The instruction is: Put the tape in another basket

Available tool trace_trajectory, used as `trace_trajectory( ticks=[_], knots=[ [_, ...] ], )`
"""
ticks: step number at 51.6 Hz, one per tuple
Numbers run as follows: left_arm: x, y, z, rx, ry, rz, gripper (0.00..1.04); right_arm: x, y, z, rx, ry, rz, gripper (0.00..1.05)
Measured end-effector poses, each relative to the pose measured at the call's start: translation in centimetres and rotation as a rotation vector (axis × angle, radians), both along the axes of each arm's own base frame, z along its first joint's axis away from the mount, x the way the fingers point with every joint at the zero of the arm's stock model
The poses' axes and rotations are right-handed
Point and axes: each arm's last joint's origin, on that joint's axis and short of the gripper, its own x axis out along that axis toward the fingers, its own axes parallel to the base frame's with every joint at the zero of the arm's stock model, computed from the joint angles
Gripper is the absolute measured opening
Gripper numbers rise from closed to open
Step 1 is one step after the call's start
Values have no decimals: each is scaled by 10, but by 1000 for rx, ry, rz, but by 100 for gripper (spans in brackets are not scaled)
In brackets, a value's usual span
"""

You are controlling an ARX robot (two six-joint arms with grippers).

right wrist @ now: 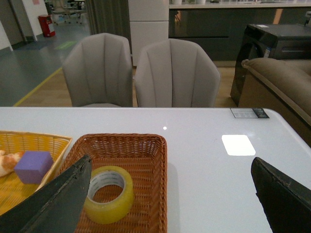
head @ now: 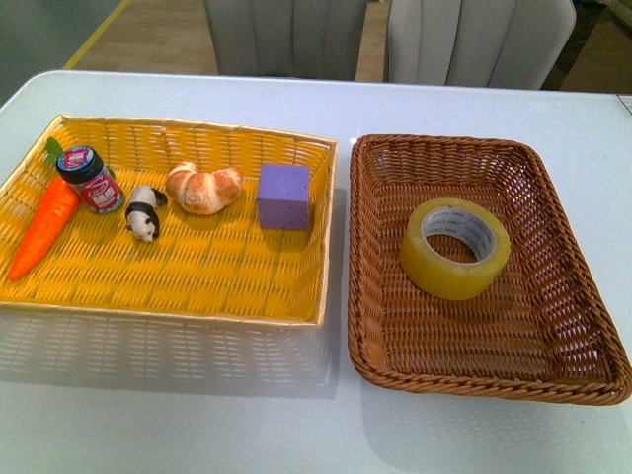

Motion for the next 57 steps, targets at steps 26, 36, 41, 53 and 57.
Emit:
trace_trajectory(
  ticks=[26, 36, 41, 53, 57],
  knots=[
    [-16, 0, 2, 0, -7, 0, 2, 0, 0, 0, 0, 0, 0, 96],
    [-20, 0, 2, 0, -8, 0, 2, 0, 0, 0, 0, 0, 0, 96],
    [-21, 0, 2, 0, -7, 0, 2, 0, 0, 0, 0, 0, 0, 96],
    [-32, 0, -2, 0, 5, 0, 2, 0, 0, 0, 0, 0, 0, 96],
    [-32, 0, -2, 0, 10, 0, 2, 0, 0, 0, 0, 0, 0, 96]
  ],
)
